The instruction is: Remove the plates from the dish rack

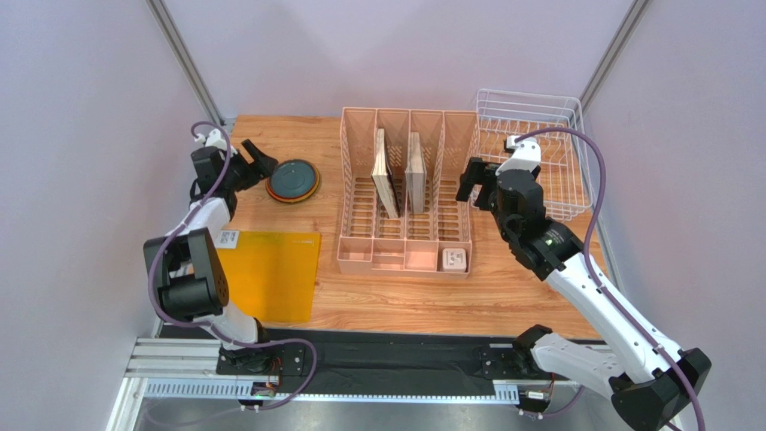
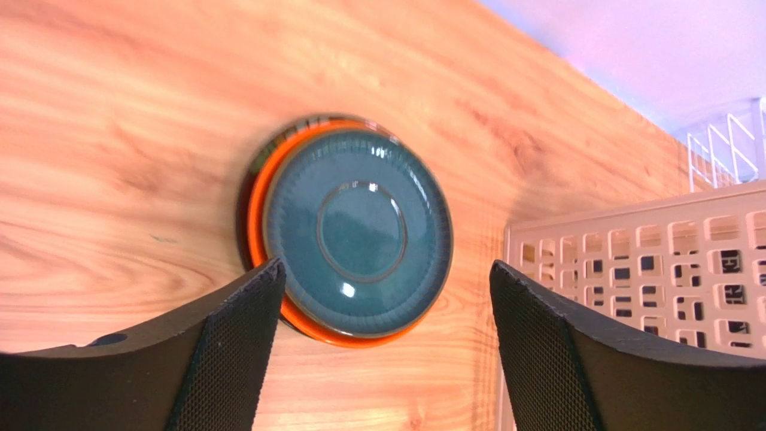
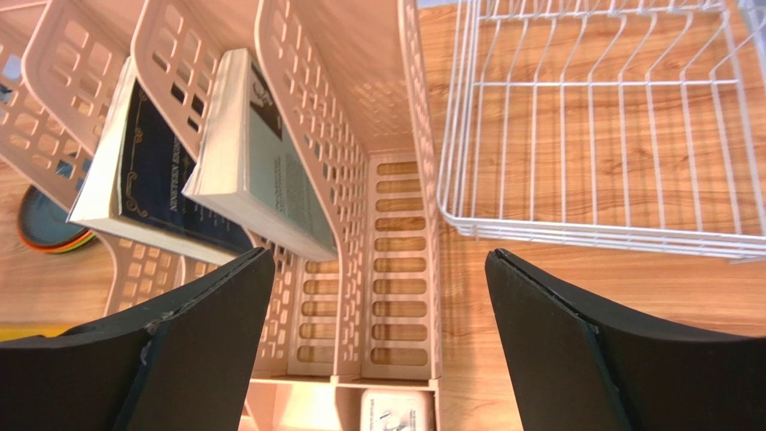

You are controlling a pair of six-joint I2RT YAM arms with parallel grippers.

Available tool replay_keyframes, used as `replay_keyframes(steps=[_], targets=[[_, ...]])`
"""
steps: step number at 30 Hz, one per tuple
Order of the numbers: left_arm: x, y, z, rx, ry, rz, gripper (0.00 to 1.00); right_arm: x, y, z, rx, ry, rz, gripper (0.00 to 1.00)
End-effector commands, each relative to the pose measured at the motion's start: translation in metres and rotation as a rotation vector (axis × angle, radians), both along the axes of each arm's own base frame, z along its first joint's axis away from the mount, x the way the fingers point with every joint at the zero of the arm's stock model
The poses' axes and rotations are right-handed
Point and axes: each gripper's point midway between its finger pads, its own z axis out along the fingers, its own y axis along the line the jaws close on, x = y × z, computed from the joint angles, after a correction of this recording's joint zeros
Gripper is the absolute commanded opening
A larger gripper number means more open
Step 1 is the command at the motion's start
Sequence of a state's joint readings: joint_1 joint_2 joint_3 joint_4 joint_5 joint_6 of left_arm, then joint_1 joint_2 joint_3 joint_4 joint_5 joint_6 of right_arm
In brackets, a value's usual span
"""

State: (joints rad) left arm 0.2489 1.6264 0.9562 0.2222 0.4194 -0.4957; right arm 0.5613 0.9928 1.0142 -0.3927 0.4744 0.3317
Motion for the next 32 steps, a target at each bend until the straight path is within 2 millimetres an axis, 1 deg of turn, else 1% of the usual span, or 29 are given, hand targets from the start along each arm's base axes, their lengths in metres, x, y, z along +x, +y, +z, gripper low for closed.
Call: replay_keyframes(steps=[1, 3, 5, 6, 7, 8, 9, 10, 11, 12, 13, 14, 15, 16, 17, 18, 19, 20, 21, 22, 23, 24, 25, 27, 29, 30, 31, 32], targets=[[-0.006, 0.019, 0.032, 0.144, -0.045, 0.051, 0.89, 0.003, -0.018, 0.031, -0.028, -0.081, -0.071, 0.96], [-0.012, 0.022, 0.035, 0.159, -0.012, 0.058, 0.90, 0.004, -0.018, 0.034, -0.030, -0.085, -0.071, 0.96], [-0.017, 0.018, 0.047, 0.169, -0.024, 0.039, 0.90, 0.005, -0.020, 0.037, -0.033, -0.092, -0.081, 0.96], [-0.024, 0.015, 0.064, 0.164, -0.057, 0.036, 0.90, 0.006, -0.024, 0.046, -0.031, -0.109, -0.099, 0.96], [-0.030, 0.009, 0.068, 0.153, -0.070, 0.016, 0.90, 0.008, -0.027, 0.051, -0.040, -0.117, -0.112, 0.96], [-0.035, 0.005, 0.078, 0.147, -0.096, 0.011, 0.89, 0.009, -0.032, 0.058, -0.044, -0.129, -0.132, 0.97], [-0.046, 0.000, 0.104, 0.140, -0.160, 0.012, 0.89, 0.009, -0.036, 0.072, -0.040, -0.154, -0.148, 0.97], [-0.054, -0.007, 0.110, 0.134, -0.179, 0.001, 0.90, 0.009, -0.040, 0.079, -0.045, -0.169, -0.163, 0.98], [-0.061, -0.012, 0.120, 0.139, -0.209, -0.005, 0.89, 0.009, -0.050, 0.084, -0.066, -0.178, -0.210, 0.99], [-0.074, -0.020, 0.144, 0.156, -0.279, -0.010, 0.90, 0.010, -0.058, 0.087, -0.075, -0.188, -0.239, 0.99], [-0.082, -0.031, 0.147, 0.159, -0.298, -0.035, 0.90, 0.011, -0.063, 0.086, -0.084, -0.186, -0.255, 1.00], [-0.090, -0.038, 0.155, 0.168, -0.324, -0.051, 0.90, 0.013, -0.066, 0.083, -0.086, -0.180, -0.269, 1.00], [-0.104, -0.044, 0.169, 0.196, -0.372, -0.066, 0.90, 0.015, -0.074, 0.077, -0.093, -0.165, -0.293, 1.00], [-0.112, -0.053, 0.167, 0.205, -0.376, -0.091, 0.90, 0.018, -0.074, 0.061, -0.111, -0.131, -0.292, 1.00], [-0.119, -0.055, 0.167, 0.219, -0.378, -0.095, 0.91, 0.018, -0.078, 0.052, -0.114, -0.112, -0.308, 1.00], [-0.130, -0.057, 0.174, 0.247, -0.405, -0.097, 0.91, 0.018, -0.082, 0.039, -0.103, -0.080, -0.339, 1.00], [-0.135, -0.058, 0.165, 0.258, -0.395, -0.097, 0.91, 0.019, -0.083, 0.027, -0.096, -0.055, -0.358, 1.00], [-0.137, -0.059, 0.163, 0.264, -0.395, -0.094, 0.91, 0.016, -0.088, 0.008, -0.099, -0.022, -0.398, 1.00], [-0.139, -0.061, 0.162, 0.274, -0.406, -0.101, 0.90, 0.015, -0.087, -0.005, -0.067, 0.001, -0.414, 1.00], [-0.142, -0.067, 0.158, 0.282, -0.406, -0.129, 0.88, 0.016, -0.085, -0.015, -0.065, 0.013, -0.408, 1.00], [-0.144, -0.070, 0.156, 0.295, -0.405, -0.140, 0.88, 0.013, -0.090, -0.035, -0.088, 0.044, -0.433, 1.00], [-0.148, -0.072, 0.162, 0.324, -0.441, -0.141, 0.89, 0.012, -0.092, -0.040, -0.086, 0.047, -0.455, 1.00], [-0.150, -0.076, 0.160, 0.336, -0.451, -0.149, 0.90, 0.011, -0.094, -0.045, -0.100, 0.057, -0.464, 1.00], [-0.156, -0.078, 0.168, 0.348, -0.482, -0.143, 0.90, 0.007, -0.099, -0.049, -0.123, 0.072, -0.481, 0.99], [-0.159, -0.076, 0.173, 0.353, -0.501, -0.128, 0.92, 0.005, -0.099, -0.049, -0.122, 0.071, -0.476, 0.99], [-0.160, -0.075, 0.171, 0.352, -0.496, -0.123, 0.92, 0.005, -0.098, -0.049, -0.121, 0.069, -0.470, 0.99], [-0.160, -0.074, 0.170, 0.356, -0.492, -0.117, 0.92, 0.003, -0.098, -0.046, -0.116, 0.059, -0.460, 0.99], [-0.162, -0.080, 0.169, 0.352, -0.492, -0.134, 0.93, 0.003, -0.099, -0.045, -0.114, 0.052, -0.461, 0.99]])
